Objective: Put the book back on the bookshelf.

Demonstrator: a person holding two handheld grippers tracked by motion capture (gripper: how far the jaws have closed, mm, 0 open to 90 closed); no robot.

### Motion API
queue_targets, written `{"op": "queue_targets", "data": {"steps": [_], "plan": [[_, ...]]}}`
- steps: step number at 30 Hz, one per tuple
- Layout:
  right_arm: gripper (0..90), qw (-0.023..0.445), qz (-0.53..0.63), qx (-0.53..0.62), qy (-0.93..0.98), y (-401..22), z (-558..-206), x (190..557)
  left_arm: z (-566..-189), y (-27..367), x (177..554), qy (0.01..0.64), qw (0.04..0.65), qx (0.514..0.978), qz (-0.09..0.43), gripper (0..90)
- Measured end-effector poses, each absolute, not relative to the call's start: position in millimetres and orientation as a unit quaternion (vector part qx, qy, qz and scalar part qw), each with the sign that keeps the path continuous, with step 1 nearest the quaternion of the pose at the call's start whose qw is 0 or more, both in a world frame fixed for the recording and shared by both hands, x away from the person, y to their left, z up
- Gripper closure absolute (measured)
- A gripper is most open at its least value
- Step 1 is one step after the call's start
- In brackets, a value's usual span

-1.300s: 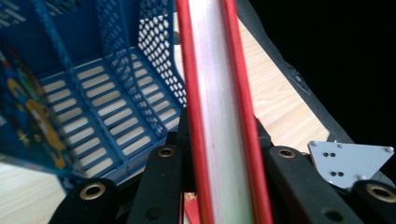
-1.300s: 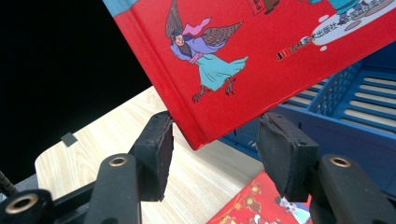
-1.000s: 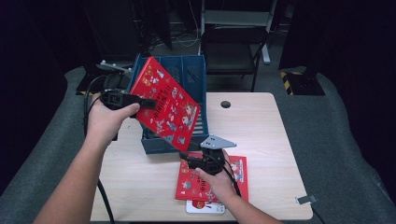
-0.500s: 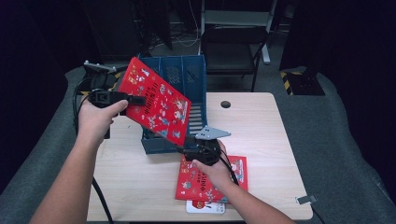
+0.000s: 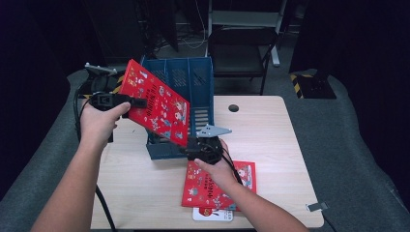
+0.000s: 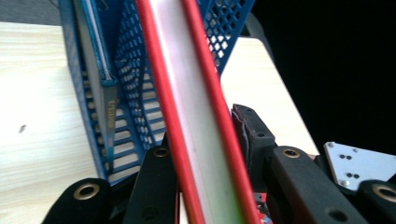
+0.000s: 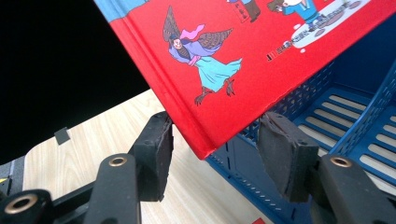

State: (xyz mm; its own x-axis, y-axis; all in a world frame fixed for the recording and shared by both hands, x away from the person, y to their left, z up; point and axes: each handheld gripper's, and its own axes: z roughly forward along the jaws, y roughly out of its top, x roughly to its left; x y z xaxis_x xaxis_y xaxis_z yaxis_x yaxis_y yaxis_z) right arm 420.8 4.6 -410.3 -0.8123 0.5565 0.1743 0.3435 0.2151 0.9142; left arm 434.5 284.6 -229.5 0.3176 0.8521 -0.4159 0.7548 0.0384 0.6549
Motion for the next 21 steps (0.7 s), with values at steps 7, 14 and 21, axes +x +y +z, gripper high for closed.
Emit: {"op": "queue_targets", "data": {"steps": [7, 14, 21], "plan": [[45.5, 0.089, 0.548, 0.296, 0.778, 6.4, -412.1, 429.2, -231.3, 281.1, 438.3, 0.585, 0.416, 0.693, 0.065, 70.8], [45.6, 0.094, 0.537, 0.301, 0.782, 6.6, -411.6, 435.6, -231.6, 275.4, 438.7, 0.583, 0.412, 0.696, 0.078, 69.4], [49.6, 0.097, 0.538, 0.311, 0.777, 4.2, -410.7, 444.8, -233.6, 273.5, 441.3, 0.585, 0.404, 0.698, 0.086, 67.0]]}}
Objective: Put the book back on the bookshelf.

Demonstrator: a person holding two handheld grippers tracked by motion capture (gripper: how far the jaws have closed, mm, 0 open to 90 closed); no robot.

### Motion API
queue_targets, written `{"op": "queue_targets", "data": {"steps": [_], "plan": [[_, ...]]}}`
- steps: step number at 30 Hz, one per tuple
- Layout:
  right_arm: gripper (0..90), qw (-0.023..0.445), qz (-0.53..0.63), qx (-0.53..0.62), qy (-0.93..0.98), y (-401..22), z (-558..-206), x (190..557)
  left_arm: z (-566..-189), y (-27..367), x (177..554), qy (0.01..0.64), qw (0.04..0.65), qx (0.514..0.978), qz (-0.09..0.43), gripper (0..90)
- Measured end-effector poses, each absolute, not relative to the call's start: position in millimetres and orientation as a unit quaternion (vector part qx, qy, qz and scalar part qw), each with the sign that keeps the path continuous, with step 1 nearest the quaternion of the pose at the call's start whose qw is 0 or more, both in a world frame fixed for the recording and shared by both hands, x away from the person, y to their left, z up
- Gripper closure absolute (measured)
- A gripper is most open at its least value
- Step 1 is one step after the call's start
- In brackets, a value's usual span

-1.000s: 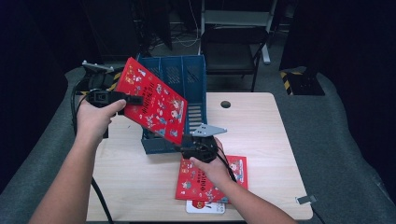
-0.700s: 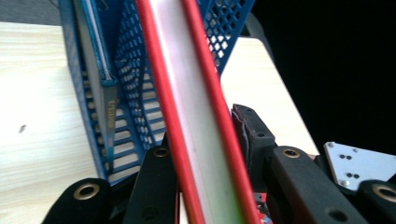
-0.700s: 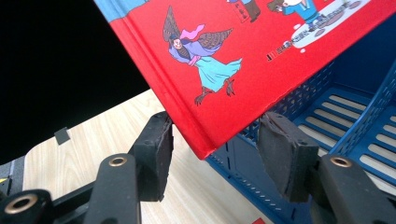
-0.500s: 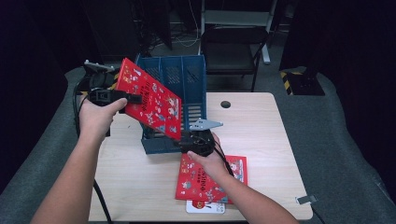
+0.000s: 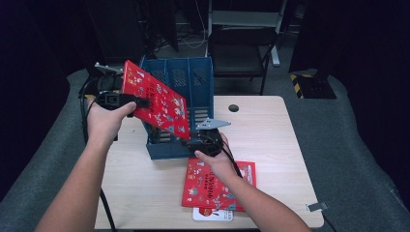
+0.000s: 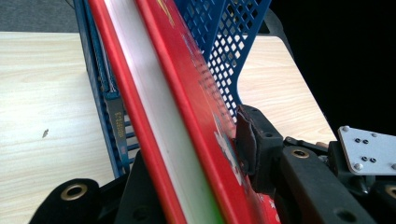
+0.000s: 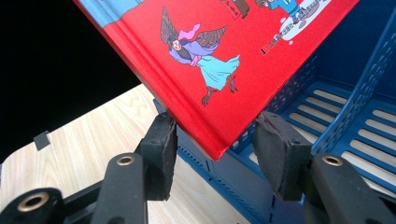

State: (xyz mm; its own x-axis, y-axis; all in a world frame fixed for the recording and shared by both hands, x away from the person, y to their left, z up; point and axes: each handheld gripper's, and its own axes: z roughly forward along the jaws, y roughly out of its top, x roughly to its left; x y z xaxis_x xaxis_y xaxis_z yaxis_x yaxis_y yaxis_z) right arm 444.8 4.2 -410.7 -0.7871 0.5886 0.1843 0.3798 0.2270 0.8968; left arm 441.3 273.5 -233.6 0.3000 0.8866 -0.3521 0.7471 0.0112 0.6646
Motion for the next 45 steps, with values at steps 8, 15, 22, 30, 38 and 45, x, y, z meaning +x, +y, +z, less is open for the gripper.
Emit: {"op": "queue_targets", "data": {"steps": [8, 15, 22, 30, 38, 45], "plan": [[49.3, 0.093, 0.526, 0.312, 0.786, 6.5, -415.6, 449.0, -236.1, 269.2, 446.2, 0.582, 0.395, 0.705, 0.091, 67.5], [49.2, 0.091, 0.518, 0.313, 0.791, 2.0, -415.7, 451.4, -239.0, 265.9, 449.4, 0.58, 0.398, 0.706, 0.087, 68.0], [49.0, 0.09, 0.511, 0.309, 0.797, -1.4, -414.3, 453.7, -239.3, 264.0, 452.0, 0.579, 0.4, 0.706, 0.083, 68.4], [48.7, 0.087, 0.507, 0.309, 0.8, -1.9, -411.5, 458.0, -237.8, 261.6, 455.1, 0.581, 0.401, 0.703, 0.087, 68.8], [46.7, 0.077, 0.513, 0.308, 0.797, 0.0, -415.2, 464.0, -239.4, 262.8, 458.6, 0.587, 0.398, 0.699, 0.088, 69.0], [45.6, 0.069, 0.517, 0.292, 0.802, 3.3, -417.5, 464.6, -239.1, 267.3, 458.6, 0.588, 0.399, 0.698, 0.086, 69.9]]}}
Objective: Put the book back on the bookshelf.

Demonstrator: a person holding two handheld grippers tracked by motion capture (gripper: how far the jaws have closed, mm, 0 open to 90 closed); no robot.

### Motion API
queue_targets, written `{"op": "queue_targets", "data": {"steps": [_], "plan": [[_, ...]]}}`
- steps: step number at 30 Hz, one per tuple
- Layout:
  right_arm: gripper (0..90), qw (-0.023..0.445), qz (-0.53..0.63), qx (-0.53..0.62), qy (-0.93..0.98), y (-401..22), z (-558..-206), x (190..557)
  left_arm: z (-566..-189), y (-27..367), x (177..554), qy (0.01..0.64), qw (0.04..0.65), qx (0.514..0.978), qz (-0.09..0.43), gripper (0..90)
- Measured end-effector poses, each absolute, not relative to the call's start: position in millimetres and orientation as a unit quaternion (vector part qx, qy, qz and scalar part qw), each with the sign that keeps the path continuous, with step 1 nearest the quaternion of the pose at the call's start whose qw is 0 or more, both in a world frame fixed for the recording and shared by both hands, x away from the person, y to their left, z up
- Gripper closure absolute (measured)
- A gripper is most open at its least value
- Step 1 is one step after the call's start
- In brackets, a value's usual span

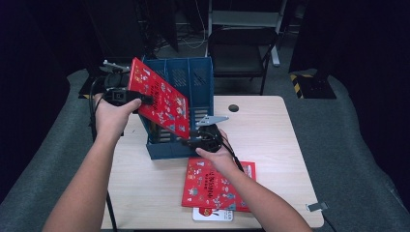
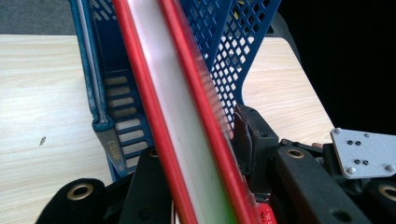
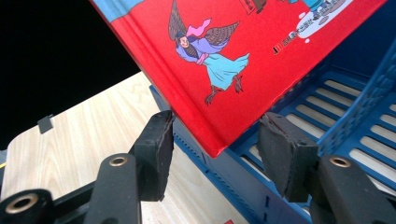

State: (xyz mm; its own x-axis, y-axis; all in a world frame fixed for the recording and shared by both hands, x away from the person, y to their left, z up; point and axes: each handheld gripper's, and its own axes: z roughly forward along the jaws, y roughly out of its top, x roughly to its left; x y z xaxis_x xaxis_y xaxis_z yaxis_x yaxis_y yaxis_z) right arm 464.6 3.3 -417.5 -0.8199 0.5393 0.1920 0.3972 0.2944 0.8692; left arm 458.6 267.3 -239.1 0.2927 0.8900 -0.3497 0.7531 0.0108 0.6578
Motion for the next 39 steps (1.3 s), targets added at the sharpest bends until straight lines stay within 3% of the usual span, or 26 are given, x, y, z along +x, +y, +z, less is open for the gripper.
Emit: {"op": "queue_targets", "data": {"steps": [6, 27, 39], "plan": [[47.5, 0.052, 0.514, 0.303, 0.801, 6.9, -419.7, 468.7, -240.0, 264.5, 458.9, 0.589, 0.391, 0.701, 0.098, 70.2], [46.4, 0.078, 0.475, 0.321, 0.815, 23.2, -432.3, 483.5, -243.6, 248.5, 466.0, 0.595, 0.374, 0.705, 0.096, 74.2], [39.4, 0.101, 0.466, 0.328, 0.815, 31.1, -434.8, 487.1, -243.7, 241.7, 471.3, 0.591, 0.359, 0.716, 0.098, 76.7]]}}
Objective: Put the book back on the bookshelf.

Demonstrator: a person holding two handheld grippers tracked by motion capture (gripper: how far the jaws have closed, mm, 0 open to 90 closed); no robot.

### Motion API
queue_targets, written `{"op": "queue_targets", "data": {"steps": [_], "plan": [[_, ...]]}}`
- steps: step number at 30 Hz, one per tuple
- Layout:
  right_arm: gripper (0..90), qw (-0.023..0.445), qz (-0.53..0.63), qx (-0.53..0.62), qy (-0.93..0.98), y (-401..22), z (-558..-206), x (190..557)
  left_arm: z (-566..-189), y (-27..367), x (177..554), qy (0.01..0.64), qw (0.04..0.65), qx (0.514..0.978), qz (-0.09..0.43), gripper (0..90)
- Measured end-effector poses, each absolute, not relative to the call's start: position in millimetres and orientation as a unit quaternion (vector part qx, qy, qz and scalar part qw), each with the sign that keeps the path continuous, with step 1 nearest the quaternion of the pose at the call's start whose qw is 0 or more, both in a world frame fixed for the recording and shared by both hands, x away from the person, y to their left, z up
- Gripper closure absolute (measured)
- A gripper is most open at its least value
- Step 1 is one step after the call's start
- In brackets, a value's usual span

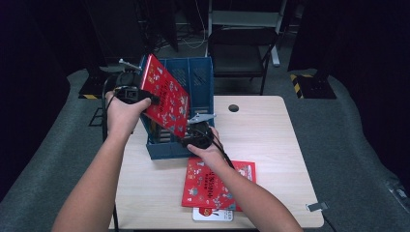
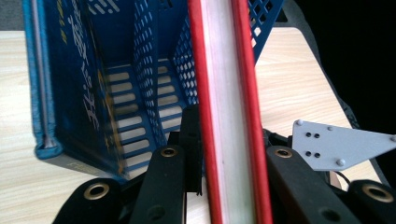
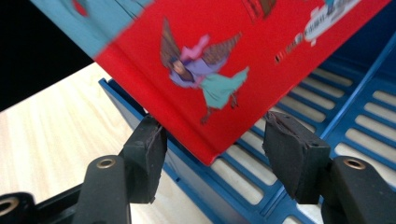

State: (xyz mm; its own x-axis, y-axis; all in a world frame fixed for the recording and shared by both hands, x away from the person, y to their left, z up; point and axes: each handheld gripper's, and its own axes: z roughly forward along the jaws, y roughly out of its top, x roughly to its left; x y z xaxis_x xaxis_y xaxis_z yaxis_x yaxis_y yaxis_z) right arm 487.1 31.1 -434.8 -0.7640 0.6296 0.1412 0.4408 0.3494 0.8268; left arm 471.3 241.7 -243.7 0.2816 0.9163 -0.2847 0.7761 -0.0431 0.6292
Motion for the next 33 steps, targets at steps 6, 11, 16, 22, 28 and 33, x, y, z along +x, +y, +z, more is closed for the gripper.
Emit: {"op": "queue_targets", "data": {"steps": [6, 11, 16, 22, 28, 33], "plan": [[39.0, 0.13, 0.467, 0.316, 0.815, 37.6, -430.1, 483.1, -248.2, 237.4, 474.7, 0.589, 0.351, 0.722, 0.096, 77.0], [41.8, 0.151, 0.455, 0.299, 0.825, 45.2, -428.3, 481.4, -249.5, 236.1, 474.9, 0.591, 0.351, 0.72, 0.098, 77.4], [44.9, 0.155, 0.458, 0.289, 0.827, 51.9, -425.6, 481.1, -251.4, 238.5, 473.8, 0.593, 0.348, 0.719, 0.1, 78.2], [48.3, 0.158, 0.461, 0.289, 0.824, 57.6, -424.7, 480.5, -250.6, 244.2, 472.2, 0.6, 0.345, 0.715, 0.101, 78.6], [49.6, 0.15, 0.462, 0.292, 0.824, 59.0, -425.2, 482.8, -251.6, 245.0, 473.1, 0.606, 0.341, 0.712, 0.1, 78.5], [49.7, 0.149, 0.457, 0.293, 0.826, 58.9, -426.5, 483.7, -256.2, 242.0, 475.1, 0.608, 0.339, 0.712, 0.098, 78.5]]}}
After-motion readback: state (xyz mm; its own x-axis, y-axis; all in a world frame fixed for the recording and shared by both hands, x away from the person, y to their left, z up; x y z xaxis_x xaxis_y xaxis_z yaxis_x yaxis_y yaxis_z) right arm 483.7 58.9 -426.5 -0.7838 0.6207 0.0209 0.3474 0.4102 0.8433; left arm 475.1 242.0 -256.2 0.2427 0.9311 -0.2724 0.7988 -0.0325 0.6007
